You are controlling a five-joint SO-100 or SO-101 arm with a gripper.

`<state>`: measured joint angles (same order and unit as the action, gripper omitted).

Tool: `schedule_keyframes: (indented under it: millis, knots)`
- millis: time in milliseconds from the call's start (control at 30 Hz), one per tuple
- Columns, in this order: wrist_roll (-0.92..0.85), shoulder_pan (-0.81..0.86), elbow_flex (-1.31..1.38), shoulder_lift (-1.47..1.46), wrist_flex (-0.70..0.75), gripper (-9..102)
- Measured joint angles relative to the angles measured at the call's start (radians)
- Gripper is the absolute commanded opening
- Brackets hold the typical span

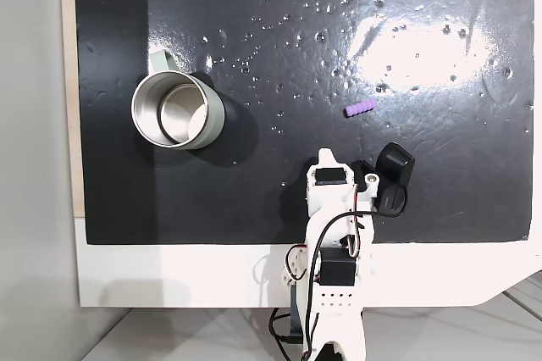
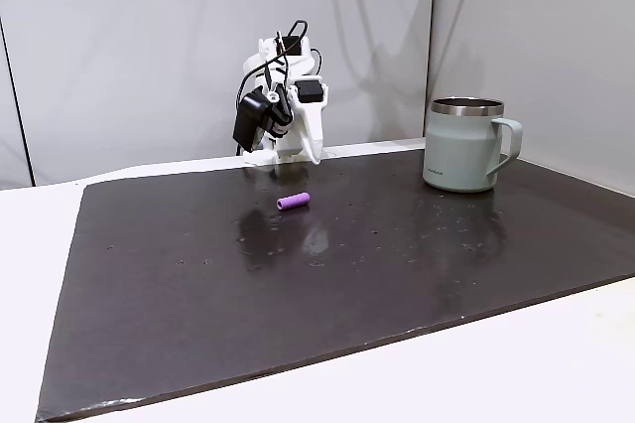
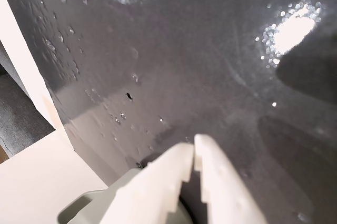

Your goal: Grasp a pengrip and put it in the cup.

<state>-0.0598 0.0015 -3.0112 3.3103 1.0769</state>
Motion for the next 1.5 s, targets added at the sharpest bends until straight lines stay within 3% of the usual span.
schedule_keyframes:
  millis: [500, 733, 1000, 1267, 1500]
  knots:
    - [-0.058, -0.028, 0.002, 0.0, 0.0, 0]
    - [-0.16, -0.002, 0.133, -0.025, 0.0, 0]
    - [-0.21, 0.063, 0.495, -0.48, 0.021, 0]
    - [-0.25, 0.129, 0.719, -0.868, 0.021, 17]
    - [-0.265, 0.156, 0.839, -1.121, 0.021, 22]
